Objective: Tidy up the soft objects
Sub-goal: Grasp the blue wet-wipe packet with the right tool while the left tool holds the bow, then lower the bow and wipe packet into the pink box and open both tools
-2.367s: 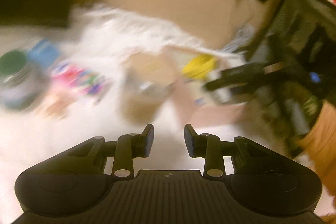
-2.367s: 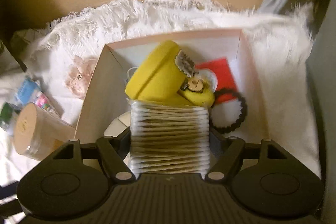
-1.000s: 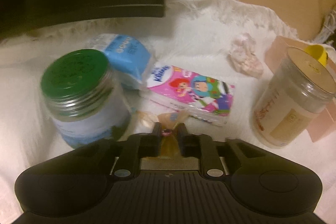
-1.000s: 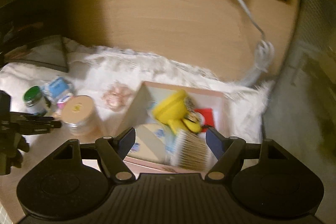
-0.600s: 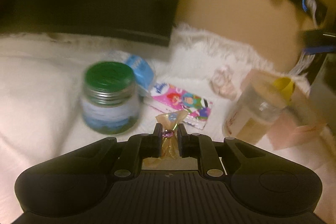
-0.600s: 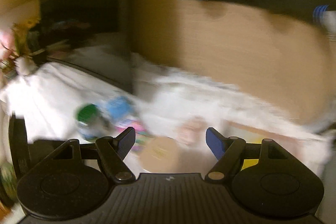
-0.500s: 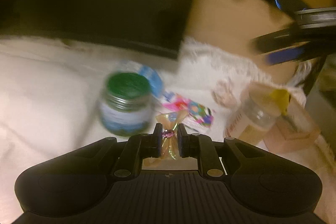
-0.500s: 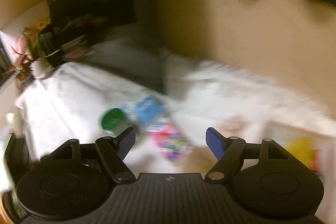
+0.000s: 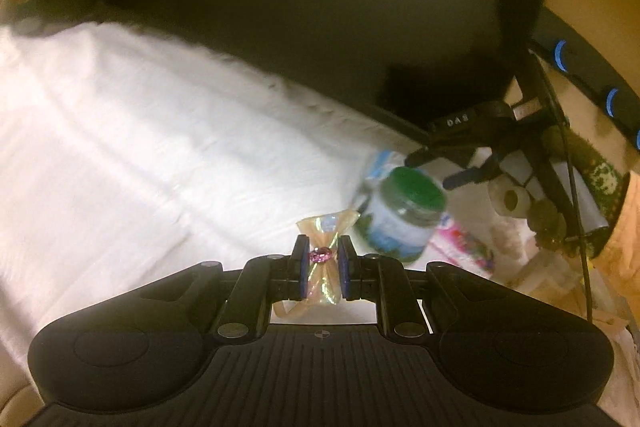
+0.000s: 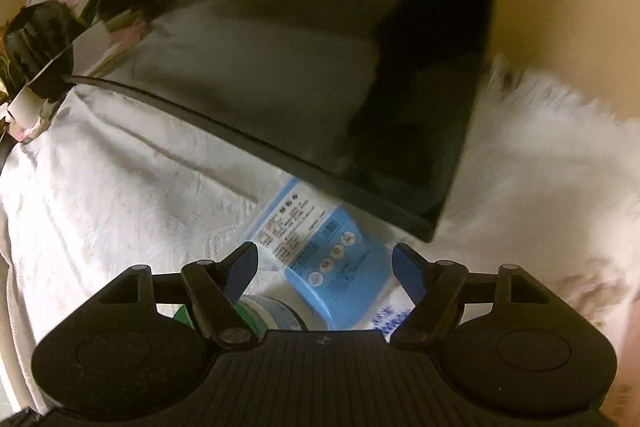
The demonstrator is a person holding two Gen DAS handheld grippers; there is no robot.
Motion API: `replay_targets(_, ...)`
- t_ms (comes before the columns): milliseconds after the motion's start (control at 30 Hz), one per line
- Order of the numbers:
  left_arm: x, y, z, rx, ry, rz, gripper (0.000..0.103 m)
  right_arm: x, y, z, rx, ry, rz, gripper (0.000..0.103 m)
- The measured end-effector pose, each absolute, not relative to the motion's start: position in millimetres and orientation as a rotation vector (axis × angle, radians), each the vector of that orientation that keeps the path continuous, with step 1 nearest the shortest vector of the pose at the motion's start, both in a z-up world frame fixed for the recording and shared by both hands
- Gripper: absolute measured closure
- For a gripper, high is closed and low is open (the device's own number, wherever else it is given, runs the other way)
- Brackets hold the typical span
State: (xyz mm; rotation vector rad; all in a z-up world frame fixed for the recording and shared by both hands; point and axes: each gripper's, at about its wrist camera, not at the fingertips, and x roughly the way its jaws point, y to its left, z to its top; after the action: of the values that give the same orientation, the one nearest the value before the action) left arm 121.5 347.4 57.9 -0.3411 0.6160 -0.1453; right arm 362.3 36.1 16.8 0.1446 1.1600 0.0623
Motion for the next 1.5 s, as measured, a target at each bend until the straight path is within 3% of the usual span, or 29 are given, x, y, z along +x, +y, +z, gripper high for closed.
replay_targets(267,124,354,61,-0.350,0.621,-0.113,0.086,381,31,-19,0.159,1.237,0.063,0.026)
replay_targets(400,126,352,63,-0.335,0.612,-0.127,0.086,379,27,-15,0.217,1.248,0.083,0.048)
replay_targets(933,221,334,93,-0.295,0.575,-0.101,0.086,304,-5,120,0.277,1.093,0.194,0.054)
replay_targets(1233,231,249,132,-0.223,0.505,-0.296,0.086,226,-72,221,0.226,0.880,0.101,0.054)
replay_targets(1500,216,156,155,-0.170,0.483,-0.497,0.086,163,-147,252,0.262,0.793,-0.061,0.054)
